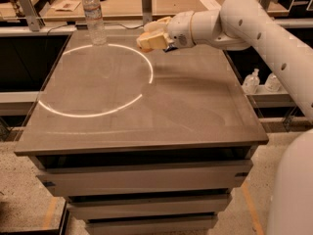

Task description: Move orange near rxbar blueberry

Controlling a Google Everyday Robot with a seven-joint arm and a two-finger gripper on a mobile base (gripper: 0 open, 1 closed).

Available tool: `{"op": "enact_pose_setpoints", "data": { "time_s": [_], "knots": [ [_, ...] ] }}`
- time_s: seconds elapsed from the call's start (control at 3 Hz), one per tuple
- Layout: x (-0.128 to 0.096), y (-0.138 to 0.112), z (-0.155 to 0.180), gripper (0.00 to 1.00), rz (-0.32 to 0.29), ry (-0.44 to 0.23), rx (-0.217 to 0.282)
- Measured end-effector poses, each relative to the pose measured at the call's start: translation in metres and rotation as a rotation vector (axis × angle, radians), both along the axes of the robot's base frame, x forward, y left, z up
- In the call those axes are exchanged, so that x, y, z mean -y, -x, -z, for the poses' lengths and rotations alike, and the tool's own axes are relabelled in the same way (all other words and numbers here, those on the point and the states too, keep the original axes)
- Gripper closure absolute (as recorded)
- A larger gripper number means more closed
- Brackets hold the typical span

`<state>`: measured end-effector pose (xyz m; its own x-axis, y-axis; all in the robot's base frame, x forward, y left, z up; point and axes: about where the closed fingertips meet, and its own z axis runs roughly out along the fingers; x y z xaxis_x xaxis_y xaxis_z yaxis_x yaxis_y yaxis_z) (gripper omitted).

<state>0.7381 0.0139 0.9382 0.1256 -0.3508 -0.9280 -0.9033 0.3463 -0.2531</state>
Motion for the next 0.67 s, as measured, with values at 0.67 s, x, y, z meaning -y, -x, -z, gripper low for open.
{"op": "enact_pose_setpoints", "data": {
  "time_s": [0.67],
  "knots": [
    [0.034, -0.02, 0.02, 1.0, 0.066, 0.024, -0.041]
  ]
}}
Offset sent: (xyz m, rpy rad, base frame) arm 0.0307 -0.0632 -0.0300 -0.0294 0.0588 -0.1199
